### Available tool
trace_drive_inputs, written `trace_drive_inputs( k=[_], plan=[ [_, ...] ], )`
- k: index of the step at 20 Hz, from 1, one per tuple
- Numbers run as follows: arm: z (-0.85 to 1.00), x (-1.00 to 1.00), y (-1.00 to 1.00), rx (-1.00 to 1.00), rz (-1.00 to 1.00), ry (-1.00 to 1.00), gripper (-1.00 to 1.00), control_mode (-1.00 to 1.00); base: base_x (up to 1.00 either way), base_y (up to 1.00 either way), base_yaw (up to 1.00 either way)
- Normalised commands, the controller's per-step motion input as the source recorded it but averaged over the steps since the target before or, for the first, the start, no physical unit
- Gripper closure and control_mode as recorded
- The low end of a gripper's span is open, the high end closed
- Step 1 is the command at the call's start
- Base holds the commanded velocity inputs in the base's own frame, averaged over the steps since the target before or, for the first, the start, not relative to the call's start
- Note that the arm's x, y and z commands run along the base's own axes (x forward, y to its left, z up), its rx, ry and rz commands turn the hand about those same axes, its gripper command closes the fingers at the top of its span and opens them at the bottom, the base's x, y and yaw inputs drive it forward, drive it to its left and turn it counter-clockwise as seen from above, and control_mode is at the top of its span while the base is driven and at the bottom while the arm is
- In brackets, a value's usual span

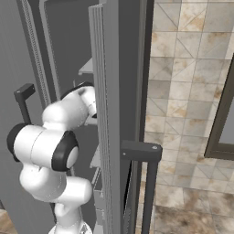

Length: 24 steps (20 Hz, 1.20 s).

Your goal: Take the eggplant and potato out of the freezer and place them in the tupperware container on the counter. Then put the tupperware containing the vegetables back in the freezer.

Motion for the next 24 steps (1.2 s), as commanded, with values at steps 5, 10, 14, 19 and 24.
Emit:
trace_drive_inputs(
  k=[5,10,14,19,24],
  plan=[
    [-0.13,0.28,0.0,0.0,0.04,0.0,-1.0,-1.0,0.0,0.0,0.0],
    [-0.13,0.24,0.01,0.0,0.03,0.0,-1.0,-1.0,0.0,0.0,0.0],
    [-0.14,0.29,0.01,0.0,0.03,0.0,-1.0,-1.0,0.0,0.0,0.0],
    [-0.12,0.25,0.02,0.0,0.04,0.0,-1.0,-1.0,0.0,0.0,0.0],
    [-0.13,0.34,0.03,0.0,0.03,0.0,-1.0,-1.0,0.0,0.0,0.0]
  ],
)
